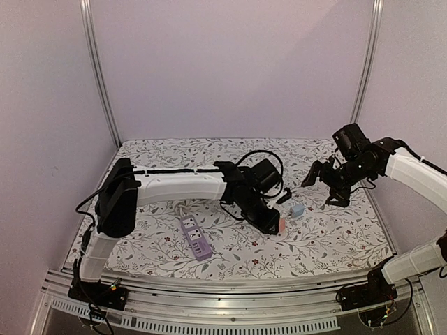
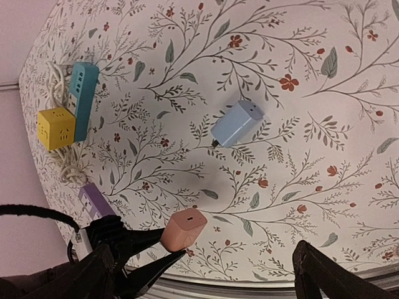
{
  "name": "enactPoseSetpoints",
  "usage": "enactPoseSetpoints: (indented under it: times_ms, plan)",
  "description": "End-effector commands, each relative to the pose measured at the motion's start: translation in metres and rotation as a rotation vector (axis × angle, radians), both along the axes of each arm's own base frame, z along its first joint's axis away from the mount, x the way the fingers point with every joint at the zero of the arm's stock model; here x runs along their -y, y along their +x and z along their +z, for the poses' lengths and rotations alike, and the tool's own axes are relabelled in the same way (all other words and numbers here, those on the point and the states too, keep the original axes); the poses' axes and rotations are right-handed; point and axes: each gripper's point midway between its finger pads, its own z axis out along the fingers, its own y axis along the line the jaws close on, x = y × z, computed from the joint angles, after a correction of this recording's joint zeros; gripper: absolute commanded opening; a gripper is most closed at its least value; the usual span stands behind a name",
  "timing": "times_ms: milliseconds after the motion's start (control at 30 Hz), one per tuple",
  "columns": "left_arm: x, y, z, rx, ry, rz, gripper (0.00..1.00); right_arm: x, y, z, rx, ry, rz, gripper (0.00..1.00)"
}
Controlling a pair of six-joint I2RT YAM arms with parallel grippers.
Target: Insert the plug
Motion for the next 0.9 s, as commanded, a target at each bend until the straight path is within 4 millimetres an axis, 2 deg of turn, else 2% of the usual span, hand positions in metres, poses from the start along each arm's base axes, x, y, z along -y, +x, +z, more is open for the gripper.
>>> enactPoseSetpoints:
  times_ms: [0, 100, 200, 333, 467, 600, 733, 867]
  plan:
    - [-0.016, 0.013, 0.047, -0.18, -0.172, -0.002, 0.04, -0.026, 0.018, 0.047, 0.201, 0.095, 0.172, 0.99]
    - [-0.033, 0.019, 0.06, -0.227, -0.214, 0.007, 0.03, -0.04, 0.018, 0.052, 0.222, 0.149, 0.245, 0.99]
    - [-0.044, 0.016, 0.081, -0.314, -0.285, -0.016, 0.03, -0.066, 0.01, 0.066, 0.271, 0.283, 0.395, 0.99]
    - [-0.057, 0.018, 0.114, -0.382, -0.373, -0.031, 0.02, -0.089, -0.003, 0.1, 0.415, 0.458, 0.552, 0.99]
    - [-0.062, 0.015, 0.149, -0.432, -0.47, -0.077, 0.02, -0.102, -0.019, 0.12, 0.486, 0.576, 0.683, 0.99]
    - [-0.067, 0.011, 0.179, -0.465, -0.546, -0.123, 0.02, -0.111, -0.025, 0.124, 0.464, 0.644, 0.765, 0.93]
    - [-0.08, 0.02, 0.193, -0.497, -0.605, -0.088, 0.01, -0.12, -0.027, 0.122, 0.42, 0.708, 0.813, 0.86]
    - [-0.086, 0.01, 0.208, -0.537, -0.669, -0.142, 0.02, -0.13, -0.03, 0.122, 0.39, 0.753, 0.86, 0.81]
